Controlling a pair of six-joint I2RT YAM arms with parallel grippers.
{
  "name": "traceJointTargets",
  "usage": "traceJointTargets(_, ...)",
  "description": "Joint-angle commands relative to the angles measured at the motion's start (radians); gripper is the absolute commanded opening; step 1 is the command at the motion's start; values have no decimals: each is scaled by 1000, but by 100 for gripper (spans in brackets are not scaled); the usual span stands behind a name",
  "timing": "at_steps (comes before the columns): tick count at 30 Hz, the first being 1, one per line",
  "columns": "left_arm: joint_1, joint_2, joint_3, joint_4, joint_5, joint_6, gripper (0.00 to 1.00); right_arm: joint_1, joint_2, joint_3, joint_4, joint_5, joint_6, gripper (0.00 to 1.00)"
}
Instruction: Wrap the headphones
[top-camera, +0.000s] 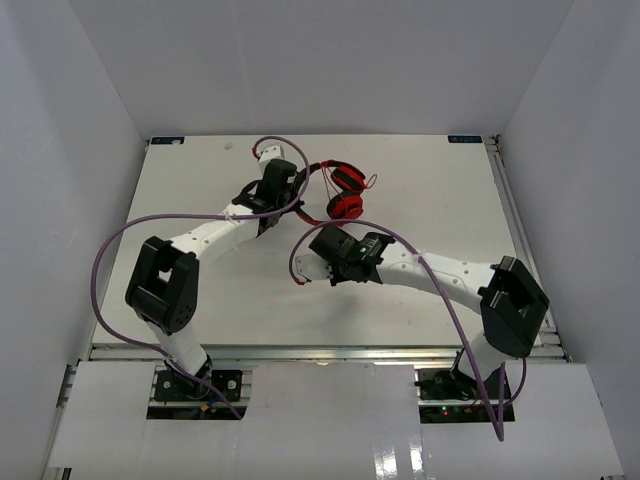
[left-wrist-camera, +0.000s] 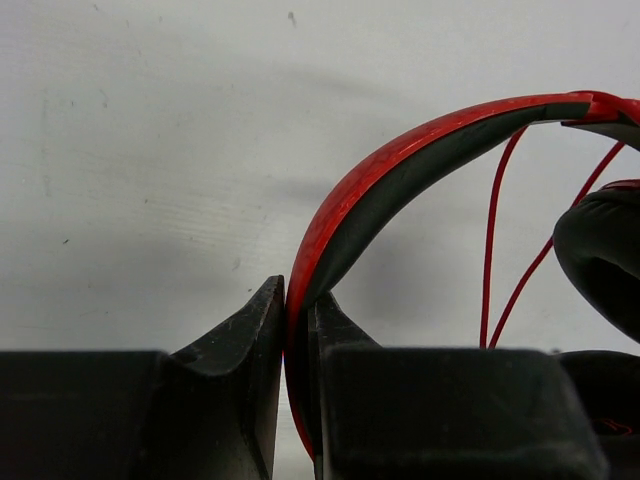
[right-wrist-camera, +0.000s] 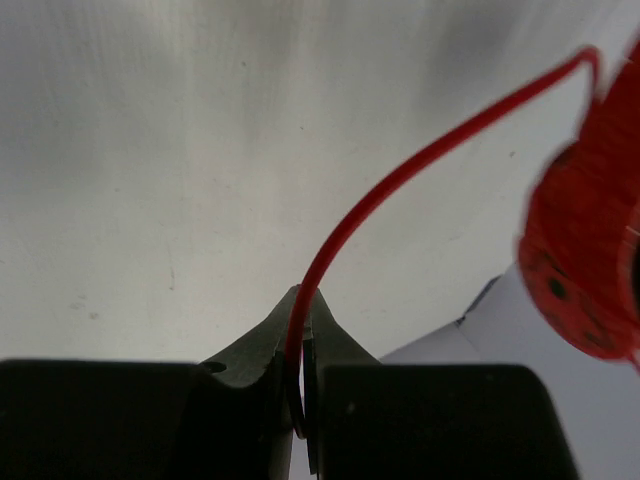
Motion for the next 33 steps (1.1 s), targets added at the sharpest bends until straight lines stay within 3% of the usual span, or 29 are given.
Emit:
traceJointTargets(1,-16,16,-36,-5,94,102,0,2,-82,3,-3,147,-136,8)
traceJointTargets(11,-70,96,-33,-86,192,283,0,3,-132,-57,91,227,-236,8)
traceJointTargets(19,-83,84,-55,-75,459,409,0,-42,-164,-201,308,167,-383,8)
traceJointTargets(23,-83,56,-101,-59,514,450,0,-111,-175,-238,399,109,-431,8)
traceJointTargets(31,-81,54,-125,-45,592,500,0,-239,-172,-254,472,-47,-512,15)
traceJointTargets(33,-83,58,-123,-45,591,503,0,-248,-164,-253,467,-77,-519,24)
